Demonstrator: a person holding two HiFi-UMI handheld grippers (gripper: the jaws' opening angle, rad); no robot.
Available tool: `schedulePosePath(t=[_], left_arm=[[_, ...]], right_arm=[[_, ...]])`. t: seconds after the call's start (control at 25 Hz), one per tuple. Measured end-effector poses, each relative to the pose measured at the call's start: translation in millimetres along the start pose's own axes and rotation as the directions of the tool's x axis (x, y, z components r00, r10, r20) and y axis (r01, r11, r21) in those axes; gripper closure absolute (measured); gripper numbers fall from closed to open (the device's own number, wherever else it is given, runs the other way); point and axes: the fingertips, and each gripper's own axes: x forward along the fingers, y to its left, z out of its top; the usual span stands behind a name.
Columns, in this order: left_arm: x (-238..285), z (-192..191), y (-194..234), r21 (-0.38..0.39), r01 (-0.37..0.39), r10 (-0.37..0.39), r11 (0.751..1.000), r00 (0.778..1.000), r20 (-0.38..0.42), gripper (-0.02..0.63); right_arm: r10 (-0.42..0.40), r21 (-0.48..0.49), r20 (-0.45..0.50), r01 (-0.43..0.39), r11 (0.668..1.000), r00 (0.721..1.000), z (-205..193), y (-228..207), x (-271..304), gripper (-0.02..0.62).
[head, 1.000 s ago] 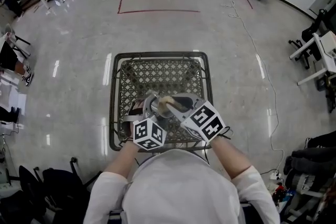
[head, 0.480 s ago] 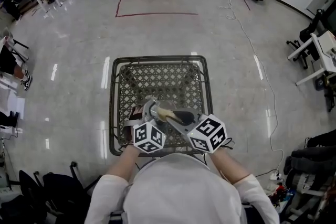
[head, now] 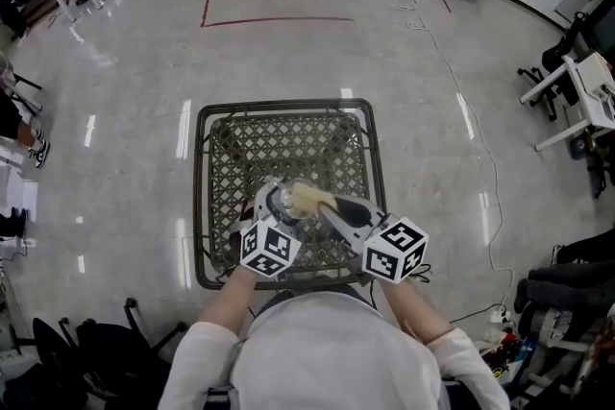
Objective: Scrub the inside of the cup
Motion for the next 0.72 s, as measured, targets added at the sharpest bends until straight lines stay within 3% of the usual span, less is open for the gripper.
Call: schedulePosePath(t=[0.16,0.32,0.72], left_arm=[[15,-4,0,-0.102,0.022,-0.016,0.995,0.998,0.066,0.239],[28,-17,10,-0.182,0.012,0.008,0.983,0.994,0.105,0.239],[66,-59,29,-0.294,0.0,0.048,0.956,0.986,0.156,0.239]], right_arm=[[-0.048,0.099,0.106,0.038,0.994,0.993,4,-23,-18,0.503],[-0.128,0.266,0.22,0.067,0.962,0.967,2,-49,-36,0.503],[-0.253,0.318,0.197,0.183,0.93,0.947,-31,-88,-66,0.503]])
